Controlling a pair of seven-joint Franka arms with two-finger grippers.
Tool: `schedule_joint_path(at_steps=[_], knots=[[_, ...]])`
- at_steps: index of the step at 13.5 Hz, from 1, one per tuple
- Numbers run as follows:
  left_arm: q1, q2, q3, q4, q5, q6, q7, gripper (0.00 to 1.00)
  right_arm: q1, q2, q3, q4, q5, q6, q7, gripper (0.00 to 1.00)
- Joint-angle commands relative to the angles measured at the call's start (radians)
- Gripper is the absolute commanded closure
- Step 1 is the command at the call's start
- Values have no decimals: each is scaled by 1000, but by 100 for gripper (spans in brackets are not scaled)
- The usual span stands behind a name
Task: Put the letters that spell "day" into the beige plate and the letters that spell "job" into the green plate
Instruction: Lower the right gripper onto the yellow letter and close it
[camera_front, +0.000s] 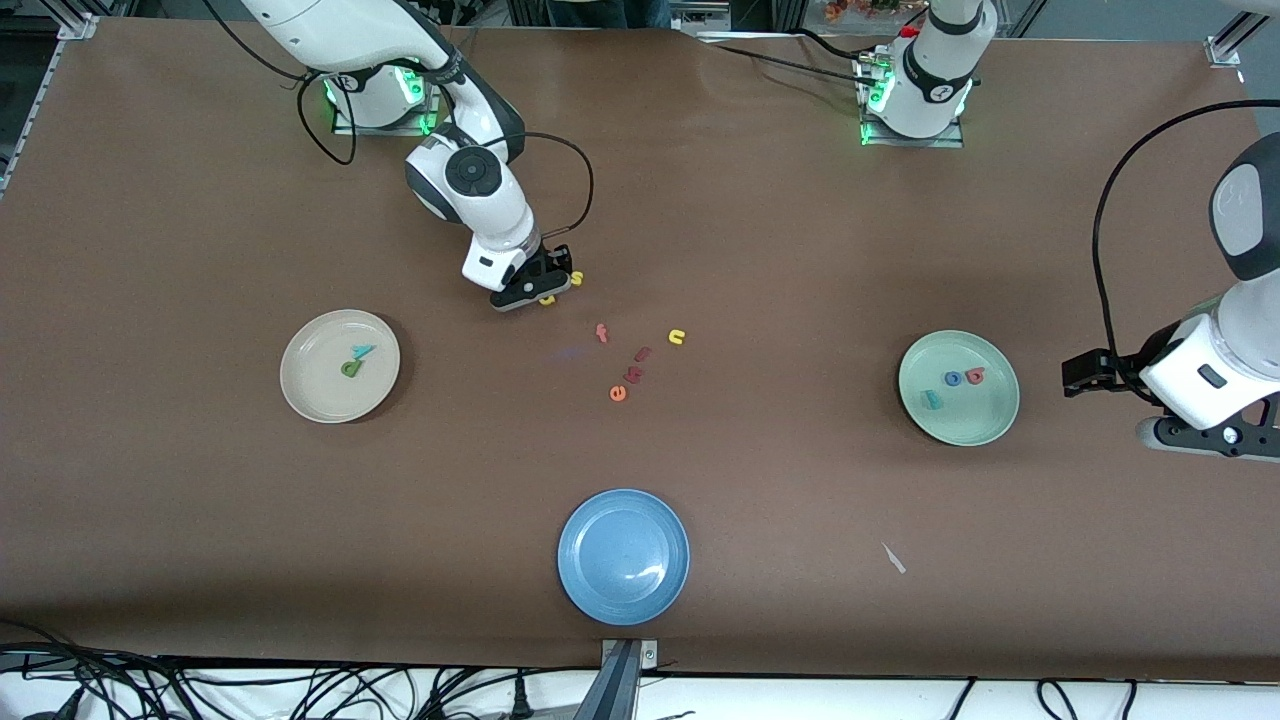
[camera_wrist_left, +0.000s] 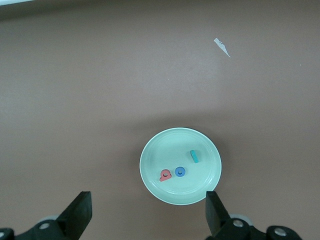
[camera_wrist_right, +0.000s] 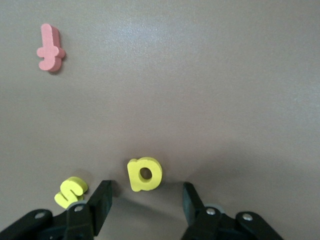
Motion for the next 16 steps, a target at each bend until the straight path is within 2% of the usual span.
schedule_joint_path(at_steps=[1,6,7,9,15,16], knots=[[-7,-11,0,-6,18,-9,-17,0,0,37,-8,3,-14,54,-7,35],[-7,-11,0,-6,16,-10,-19,0,17,56,-37,7,-34,87,-8,35],[-6,-11,0,-6,16,-9,-19,0,17,57,-37,7,-34,87,-8,39],[-7,-11,0,-6,16,-10,-19,0,17,56,-37,12,-36,86,-8,39],[-7,-11,0,-6,16,-10,-19,0,18,31,-37,18,-39,77,-13,37],[-7,-11,-2,-6,16,-10,-19,0,18,17,-37,18,-39,75,-14,34]])
